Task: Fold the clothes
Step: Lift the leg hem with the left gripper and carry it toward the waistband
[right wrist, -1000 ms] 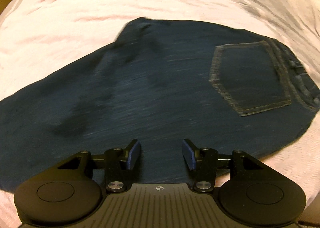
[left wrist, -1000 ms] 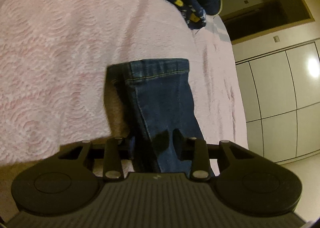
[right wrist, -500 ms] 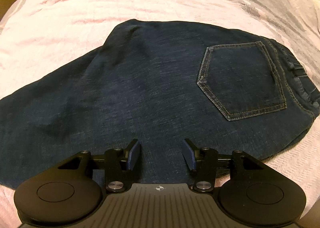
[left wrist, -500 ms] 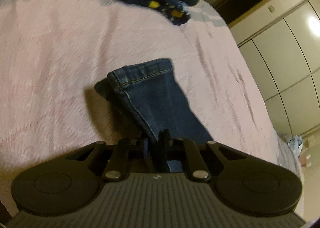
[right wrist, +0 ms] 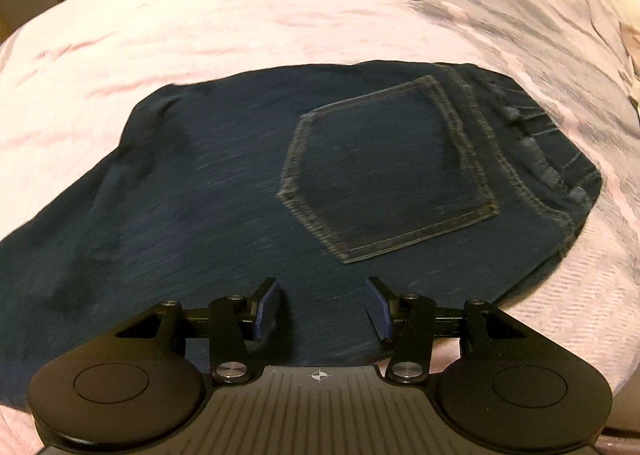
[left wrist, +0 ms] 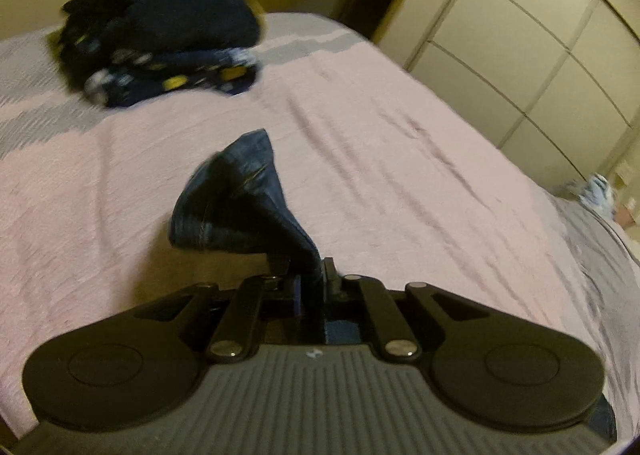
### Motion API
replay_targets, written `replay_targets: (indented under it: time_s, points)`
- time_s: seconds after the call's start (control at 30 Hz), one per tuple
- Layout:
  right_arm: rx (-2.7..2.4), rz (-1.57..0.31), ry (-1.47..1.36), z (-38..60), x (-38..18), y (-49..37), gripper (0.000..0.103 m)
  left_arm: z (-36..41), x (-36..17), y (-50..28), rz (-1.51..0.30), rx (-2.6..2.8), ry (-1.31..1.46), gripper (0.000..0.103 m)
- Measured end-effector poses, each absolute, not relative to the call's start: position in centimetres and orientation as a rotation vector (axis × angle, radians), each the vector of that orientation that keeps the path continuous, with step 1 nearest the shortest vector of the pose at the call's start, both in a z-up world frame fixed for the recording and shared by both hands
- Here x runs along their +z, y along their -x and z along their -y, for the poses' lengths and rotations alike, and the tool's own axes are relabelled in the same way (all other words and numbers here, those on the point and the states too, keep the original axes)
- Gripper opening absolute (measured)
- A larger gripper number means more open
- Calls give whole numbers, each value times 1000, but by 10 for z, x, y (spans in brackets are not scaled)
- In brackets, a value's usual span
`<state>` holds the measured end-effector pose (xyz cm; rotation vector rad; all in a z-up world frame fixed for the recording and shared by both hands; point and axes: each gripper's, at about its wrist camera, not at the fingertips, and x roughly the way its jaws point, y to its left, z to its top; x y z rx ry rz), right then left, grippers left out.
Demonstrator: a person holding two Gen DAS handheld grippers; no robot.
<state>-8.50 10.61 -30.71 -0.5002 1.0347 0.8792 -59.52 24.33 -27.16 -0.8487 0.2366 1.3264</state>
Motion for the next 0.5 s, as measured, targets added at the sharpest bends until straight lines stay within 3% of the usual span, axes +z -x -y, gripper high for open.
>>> replay_targets:
  time_s: [0.3,0.4,0.5]
  points:
    - [865,-1031,492,-95,-302,63,51,-215,-228,511,-224,1055,693,5]
    - [858,-1033,484,-91,-302,55,51,-201,-236,468,-275,906,699,6]
    - [854,-1031,481,-87,-302,50,51,-188,-265,421,-402,777,733,21]
